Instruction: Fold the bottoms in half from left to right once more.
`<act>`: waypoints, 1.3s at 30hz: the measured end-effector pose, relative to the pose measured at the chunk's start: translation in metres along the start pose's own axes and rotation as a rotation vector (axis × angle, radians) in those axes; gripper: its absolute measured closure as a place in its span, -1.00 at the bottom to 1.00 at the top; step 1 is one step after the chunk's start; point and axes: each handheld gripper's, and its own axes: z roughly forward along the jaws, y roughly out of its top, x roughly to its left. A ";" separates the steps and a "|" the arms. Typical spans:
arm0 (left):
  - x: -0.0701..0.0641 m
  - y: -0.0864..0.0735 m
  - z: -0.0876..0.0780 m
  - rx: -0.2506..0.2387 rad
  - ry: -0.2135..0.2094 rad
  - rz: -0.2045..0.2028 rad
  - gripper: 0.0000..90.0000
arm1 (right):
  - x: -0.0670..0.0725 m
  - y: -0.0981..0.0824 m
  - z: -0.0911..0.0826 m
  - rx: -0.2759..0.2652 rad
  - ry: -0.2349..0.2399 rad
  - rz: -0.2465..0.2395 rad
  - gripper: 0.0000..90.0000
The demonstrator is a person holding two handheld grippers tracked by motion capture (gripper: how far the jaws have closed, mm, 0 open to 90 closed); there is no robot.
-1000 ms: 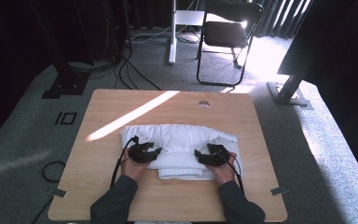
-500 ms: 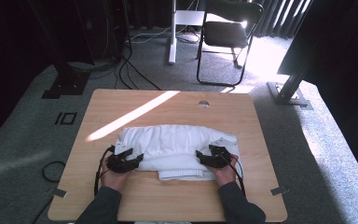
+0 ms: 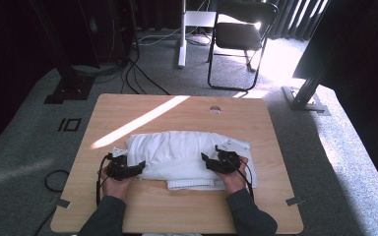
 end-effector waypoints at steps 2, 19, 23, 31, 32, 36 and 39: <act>-0.002 0.000 0.001 0.001 0.002 -0.002 -0.59 | 0.000 -0.001 0.007 0.017 0.004 -0.004 -0.32; 0.004 0.018 -0.016 -0.055 -0.086 0.024 0.78 | 0.009 0.005 0.008 0.033 0.025 -0.062 -0.27; 0.010 0.033 -0.036 -0.133 -0.081 0.013 0.79 | 0.019 0.004 0.014 0.056 0.048 -0.088 -0.28; 0.010 0.058 -0.061 -0.234 -0.134 0.011 0.82 | 0.031 0.004 0.027 0.078 0.069 -0.098 -0.29; 0.009 0.060 -0.063 -0.243 -0.141 0.012 0.83 | 0.033 0.003 0.031 0.089 0.073 -0.098 -0.29; -0.001 0.073 -0.069 -0.286 -0.178 0.047 0.86 | 0.041 -0.009 0.055 0.177 0.077 -0.097 -0.30; -0.013 0.086 -0.075 -0.315 -0.212 0.085 0.86 | 0.046 -0.009 0.062 0.173 0.065 -0.089 -0.30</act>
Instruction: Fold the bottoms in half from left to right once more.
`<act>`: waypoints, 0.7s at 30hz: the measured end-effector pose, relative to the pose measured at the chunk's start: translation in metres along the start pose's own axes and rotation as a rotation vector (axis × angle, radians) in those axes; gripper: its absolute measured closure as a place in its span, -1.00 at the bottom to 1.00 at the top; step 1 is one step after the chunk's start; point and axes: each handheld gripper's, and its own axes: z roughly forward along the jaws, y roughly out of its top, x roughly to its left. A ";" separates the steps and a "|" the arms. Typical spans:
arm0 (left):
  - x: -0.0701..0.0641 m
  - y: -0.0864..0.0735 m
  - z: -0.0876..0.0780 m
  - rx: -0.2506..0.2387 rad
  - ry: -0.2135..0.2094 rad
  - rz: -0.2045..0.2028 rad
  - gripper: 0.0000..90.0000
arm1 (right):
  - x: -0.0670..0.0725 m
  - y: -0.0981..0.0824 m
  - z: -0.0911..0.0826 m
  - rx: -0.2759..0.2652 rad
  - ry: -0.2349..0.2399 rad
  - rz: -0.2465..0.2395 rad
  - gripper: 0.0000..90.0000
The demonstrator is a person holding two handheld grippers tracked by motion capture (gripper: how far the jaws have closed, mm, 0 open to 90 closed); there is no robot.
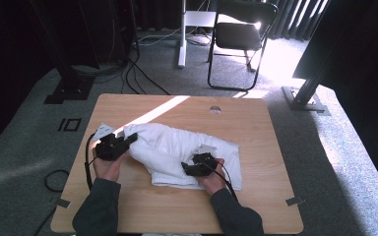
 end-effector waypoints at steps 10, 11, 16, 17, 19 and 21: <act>-0.032 0.027 0.020 -0.008 -0.053 0.095 0.87 | 0.029 0.027 0.032 -0.023 0.042 -0.002 -0.28; -0.032 0.026 0.022 -0.004 -0.053 0.096 0.87 | 0.029 0.030 0.030 -0.020 0.055 0.009 -0.28; -0.029 0.024 0.019 -0.001 -0.049 0.092 0.87 | 0.017 0.031 -0.016 -0.150 0.014 -0.010 -0.28; -0.029 0.024 0.019 -0.001 -0.049 0.092 0.87 | 0.017 0.031 -0.016 -0.150 0.014 -0.010 -0.28; -0.030 0.025 0.017 -0.009 -0.051 0.090 0.87 | 0.013 0.028 -0.019 -0.129 -0.012 -0.016 -0.29; -0.039 0.028 0.016 -0.018 -0.078 0.102 0.87 | 0.008 0.008 0.003 0.001 -0.014 -0.020 -0.29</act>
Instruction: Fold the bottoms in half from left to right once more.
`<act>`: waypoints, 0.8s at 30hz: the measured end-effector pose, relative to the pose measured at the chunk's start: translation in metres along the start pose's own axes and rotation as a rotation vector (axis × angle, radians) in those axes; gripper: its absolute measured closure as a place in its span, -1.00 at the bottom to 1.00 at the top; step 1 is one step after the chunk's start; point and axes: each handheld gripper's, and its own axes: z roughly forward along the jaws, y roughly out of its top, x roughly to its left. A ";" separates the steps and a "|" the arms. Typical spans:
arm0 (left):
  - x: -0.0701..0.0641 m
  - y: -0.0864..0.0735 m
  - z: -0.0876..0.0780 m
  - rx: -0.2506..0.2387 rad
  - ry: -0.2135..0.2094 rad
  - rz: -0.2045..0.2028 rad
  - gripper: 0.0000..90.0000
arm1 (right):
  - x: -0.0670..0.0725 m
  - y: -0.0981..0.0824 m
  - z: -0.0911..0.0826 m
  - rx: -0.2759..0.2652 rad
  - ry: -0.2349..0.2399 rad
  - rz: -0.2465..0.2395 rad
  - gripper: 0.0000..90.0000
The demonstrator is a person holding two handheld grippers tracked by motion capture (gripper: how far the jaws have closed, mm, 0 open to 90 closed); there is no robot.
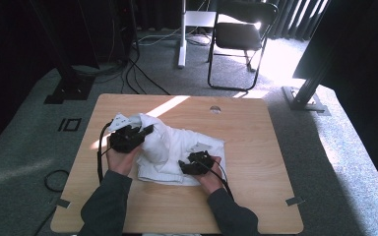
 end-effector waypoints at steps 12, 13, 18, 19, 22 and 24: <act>-0.042 -0.001 0.043 0.090 -0.070 0.128 0.87 | -0.012 0.015 -0.015 -0.147 0.113 0.061 -0.28; -0.044 -0.004 0.046 0.096 -0.078 0.130 0.87 | -0.022 0.012 -0.028 -0.162 0.078 0.071 -0.27; -0.058 -0.019 0.067 0.146 -0.107 0.148 0.87 | -0.074 -0.009 -0.062 -0.145 -0.052 0.157 -0.27; -0.061 -0.023 0.072 0.163 -0.113 0.152 0.87 | -0.079 -0.013 -0.065 -0.138 -0.065 0.171 -0.27; -0.072 -0.038 0.090 0.219 -0.128 0.168 0.86 | -0.090 -0.024 -0.071 -0.131 -0.083 0.194 -0.28; -0.079 -0.051 0.103 0.263 -0.138 0.188 0.86 | -0.093 -0.029 -0.072 -0.129 -0.088 0.200 -0.28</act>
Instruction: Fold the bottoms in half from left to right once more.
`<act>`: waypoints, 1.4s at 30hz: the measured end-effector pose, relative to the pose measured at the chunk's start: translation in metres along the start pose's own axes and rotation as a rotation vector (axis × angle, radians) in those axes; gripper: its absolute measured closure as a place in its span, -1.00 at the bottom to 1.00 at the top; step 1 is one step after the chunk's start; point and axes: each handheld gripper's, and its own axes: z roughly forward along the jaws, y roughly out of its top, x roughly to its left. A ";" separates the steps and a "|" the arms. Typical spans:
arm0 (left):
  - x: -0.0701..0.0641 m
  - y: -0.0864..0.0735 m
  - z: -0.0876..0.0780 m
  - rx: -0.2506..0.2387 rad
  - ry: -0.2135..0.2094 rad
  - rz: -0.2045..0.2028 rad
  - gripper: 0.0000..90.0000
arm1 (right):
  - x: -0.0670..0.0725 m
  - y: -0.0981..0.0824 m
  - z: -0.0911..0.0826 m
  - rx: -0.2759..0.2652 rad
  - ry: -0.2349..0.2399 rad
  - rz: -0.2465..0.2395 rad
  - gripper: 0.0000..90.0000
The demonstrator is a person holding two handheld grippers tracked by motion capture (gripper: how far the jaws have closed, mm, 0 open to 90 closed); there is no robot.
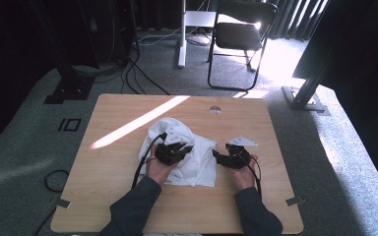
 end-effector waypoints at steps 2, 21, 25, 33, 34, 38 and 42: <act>-0.005 -0.010 0.017 0.046 -0.016 0.002 0.86 | -0.002 -0.001 0.000 0.000 0.002 0.008 -0.28; -0.017 -0.042 0.040 0.042 -0.039 0.015 0.57 | 0.038 0.039 0.011 -0.086 0.248 -0.049 -0.06; -0.021 -0.039 0.034 0.039 -0.051 0.003 0.36 | 0.041 0.037 0.033 0.000 0.315 -0.053 0.56; -0.027 -0.022 -0.035 -0.102 -0.064 0.004 0.14 | 0.032 0.035 0.045 0.054 0.263 -0.014 0.88; -0.021 -0.020 -0.049 -0.139 -0.048 0.001 0.09 | 0.027 0.033 0.046 0.062 0.244 -0.001 0.87; 0.024 -0.020 -0.082 -0.157 0.139 -0.068 0.17 | 0.013 0.026 0.046 0.080 0.211 0.051 0.85; 0.073 -0.038 -0.078 -0.044 0.152 -0.197 0.30 | 0.008 0.022 0.042 0.090 0.192 0.048 0.79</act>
